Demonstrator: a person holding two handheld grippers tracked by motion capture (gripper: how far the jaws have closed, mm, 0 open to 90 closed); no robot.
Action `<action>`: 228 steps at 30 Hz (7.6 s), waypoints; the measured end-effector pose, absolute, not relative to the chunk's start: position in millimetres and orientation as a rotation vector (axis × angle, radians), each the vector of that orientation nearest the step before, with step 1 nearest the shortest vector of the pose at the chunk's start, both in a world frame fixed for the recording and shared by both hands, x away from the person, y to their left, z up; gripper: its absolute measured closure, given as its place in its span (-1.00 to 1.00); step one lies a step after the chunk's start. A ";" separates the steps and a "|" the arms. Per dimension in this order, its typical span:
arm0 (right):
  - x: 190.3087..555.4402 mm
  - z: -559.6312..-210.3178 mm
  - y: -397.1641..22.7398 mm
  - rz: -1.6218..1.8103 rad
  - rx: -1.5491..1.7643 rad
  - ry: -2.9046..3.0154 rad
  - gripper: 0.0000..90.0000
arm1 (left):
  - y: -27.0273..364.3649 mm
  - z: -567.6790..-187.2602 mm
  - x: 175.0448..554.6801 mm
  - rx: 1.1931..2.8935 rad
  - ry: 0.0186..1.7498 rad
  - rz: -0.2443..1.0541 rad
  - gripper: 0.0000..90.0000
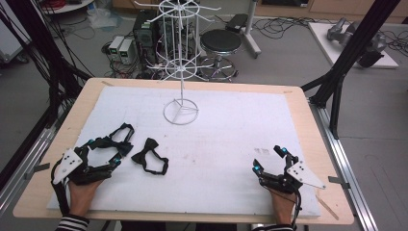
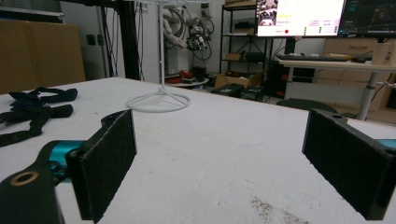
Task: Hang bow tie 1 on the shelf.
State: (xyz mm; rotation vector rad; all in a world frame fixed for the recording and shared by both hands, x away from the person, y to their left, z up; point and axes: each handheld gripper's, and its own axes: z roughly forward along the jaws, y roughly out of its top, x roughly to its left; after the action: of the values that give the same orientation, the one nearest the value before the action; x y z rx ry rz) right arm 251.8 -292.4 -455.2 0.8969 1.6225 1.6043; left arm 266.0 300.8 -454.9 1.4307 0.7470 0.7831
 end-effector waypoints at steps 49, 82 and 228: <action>251.1 -455.4 -292.1 1.598 0.889 1.616 -0.79 | 321.4 -388.0 297.1 1.703 0.638 0.620 -0.74; 251.0 -455.3 -292.0 1.597 0.894 1.618 -0.79 | 327.0 -367.3 345.7 2.120 0.534 0.448 -0.66; 250.7 -455.3 -291.4 1.595 0.897 1.618 -0.79 | 301.7 -340.8 404.6 2.023 0.728 0.439 0.65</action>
State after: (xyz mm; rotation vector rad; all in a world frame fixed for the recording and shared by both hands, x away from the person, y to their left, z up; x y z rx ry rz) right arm 250.7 -291.4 -455.3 0.8965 1.6179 1.5951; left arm 404.6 301.7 -340.8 2.0225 0.7279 0.4386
